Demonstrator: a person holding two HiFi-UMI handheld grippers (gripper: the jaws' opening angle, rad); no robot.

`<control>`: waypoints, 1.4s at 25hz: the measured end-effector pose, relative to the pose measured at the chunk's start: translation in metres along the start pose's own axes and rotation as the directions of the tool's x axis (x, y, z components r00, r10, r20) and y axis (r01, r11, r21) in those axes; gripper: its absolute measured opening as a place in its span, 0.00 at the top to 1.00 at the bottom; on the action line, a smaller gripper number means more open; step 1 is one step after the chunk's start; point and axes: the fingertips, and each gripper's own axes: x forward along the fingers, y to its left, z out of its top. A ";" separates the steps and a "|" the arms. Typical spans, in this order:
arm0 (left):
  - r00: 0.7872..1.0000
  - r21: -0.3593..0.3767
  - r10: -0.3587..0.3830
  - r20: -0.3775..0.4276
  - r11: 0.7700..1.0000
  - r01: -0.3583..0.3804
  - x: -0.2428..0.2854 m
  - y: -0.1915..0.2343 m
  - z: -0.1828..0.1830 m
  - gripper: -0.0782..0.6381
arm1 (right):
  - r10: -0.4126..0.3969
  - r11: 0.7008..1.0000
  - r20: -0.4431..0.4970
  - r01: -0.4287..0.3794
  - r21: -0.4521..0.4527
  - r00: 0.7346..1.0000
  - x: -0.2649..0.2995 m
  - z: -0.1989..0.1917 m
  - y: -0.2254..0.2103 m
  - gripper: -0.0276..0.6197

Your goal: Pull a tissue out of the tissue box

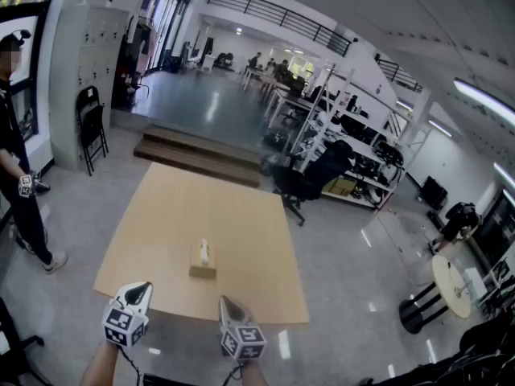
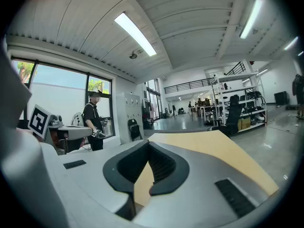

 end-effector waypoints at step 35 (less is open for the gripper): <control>0.999 -0.004 -0.042 0.017 0.999 0.042 -0.006 0.013 0.006 0.88 | -0.055 0.998 0.012 0.055 0.006 0.998 -0.001 0.004 0.018 0.94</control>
